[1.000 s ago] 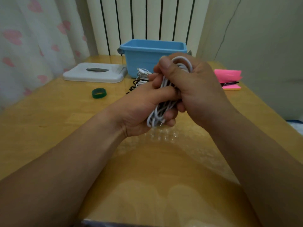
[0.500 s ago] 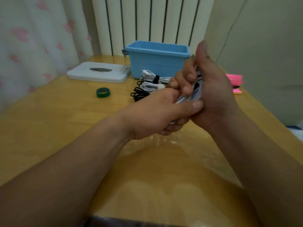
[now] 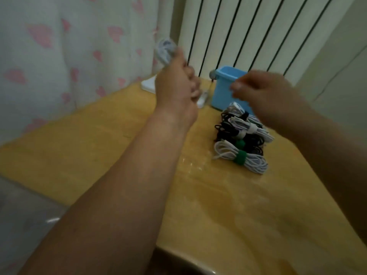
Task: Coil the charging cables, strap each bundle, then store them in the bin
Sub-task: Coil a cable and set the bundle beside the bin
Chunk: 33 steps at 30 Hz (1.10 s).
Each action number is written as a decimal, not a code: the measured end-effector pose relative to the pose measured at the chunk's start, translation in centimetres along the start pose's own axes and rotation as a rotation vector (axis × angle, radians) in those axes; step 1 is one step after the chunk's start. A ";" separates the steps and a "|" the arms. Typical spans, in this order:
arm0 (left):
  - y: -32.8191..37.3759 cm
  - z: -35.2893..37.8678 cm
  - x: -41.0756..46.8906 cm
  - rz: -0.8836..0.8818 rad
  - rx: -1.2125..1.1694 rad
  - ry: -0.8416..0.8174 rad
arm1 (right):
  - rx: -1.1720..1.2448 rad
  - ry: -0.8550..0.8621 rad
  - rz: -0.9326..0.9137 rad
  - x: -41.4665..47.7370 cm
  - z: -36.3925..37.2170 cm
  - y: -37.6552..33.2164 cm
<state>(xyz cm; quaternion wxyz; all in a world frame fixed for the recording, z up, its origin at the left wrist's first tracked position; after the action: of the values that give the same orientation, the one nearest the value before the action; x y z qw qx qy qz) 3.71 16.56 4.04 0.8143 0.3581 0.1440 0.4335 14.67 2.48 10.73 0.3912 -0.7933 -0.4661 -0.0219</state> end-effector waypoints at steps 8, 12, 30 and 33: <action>-0.3 -6.8 2.5 -0.016 -0.081 0.370 | -0.627 -0.496 -0.158 4.8 18.2 -0.2; 0.0 -5.8 2.5 0.021 -0.019 0.300 | -0.502 -0.490 -0.132 4.9 18.5 0.3; -10.3 8.7 -7.6 -0.190 0.677 -0.719 | 0.705 0.083 0.047 -10.4 -4.5 9.1; -9.7 8.7 -7.1 -0.098 0.739 -0.688 | 0.645 0.001 0.055 -10.6 -3.9 8.5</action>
<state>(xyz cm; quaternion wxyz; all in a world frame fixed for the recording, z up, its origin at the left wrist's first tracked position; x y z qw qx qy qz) 10.14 3.29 2.71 0.6528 0.7372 0.0281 0.1717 16.41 -9.91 4.06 0.6230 -0.6407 -0.4273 0.1371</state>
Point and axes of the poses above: each hand's wrist, its own x-axis towards the middle knuckle, its own z-axis out of the palm, y = z × x, the point moved 10 cm from there along x, towards the middle knuckle, and after that the axes turned 9 degrees about x, right-handed, at the moved point
